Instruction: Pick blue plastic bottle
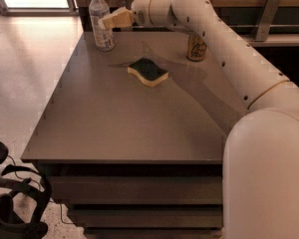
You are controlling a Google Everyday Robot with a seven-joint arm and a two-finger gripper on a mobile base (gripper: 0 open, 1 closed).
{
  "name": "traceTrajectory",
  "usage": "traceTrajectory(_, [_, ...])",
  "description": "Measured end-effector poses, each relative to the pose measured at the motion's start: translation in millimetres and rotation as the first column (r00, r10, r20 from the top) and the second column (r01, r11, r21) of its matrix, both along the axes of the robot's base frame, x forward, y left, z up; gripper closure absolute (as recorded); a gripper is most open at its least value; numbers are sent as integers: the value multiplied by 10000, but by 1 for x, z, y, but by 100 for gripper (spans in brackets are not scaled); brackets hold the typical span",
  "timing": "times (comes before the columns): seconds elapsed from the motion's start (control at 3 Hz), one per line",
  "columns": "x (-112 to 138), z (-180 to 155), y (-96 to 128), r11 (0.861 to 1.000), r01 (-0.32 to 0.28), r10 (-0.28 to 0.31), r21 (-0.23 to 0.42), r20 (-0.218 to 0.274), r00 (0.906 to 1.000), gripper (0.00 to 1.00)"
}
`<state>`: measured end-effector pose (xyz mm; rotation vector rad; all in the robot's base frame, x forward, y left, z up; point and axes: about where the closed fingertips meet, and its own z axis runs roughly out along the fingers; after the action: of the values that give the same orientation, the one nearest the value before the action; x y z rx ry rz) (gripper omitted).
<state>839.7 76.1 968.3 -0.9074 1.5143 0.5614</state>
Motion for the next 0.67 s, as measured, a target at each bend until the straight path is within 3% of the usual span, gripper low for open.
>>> traceTrajectory(0.67, [13,-1,42,9984,-313,314,475,-9,9995,0])
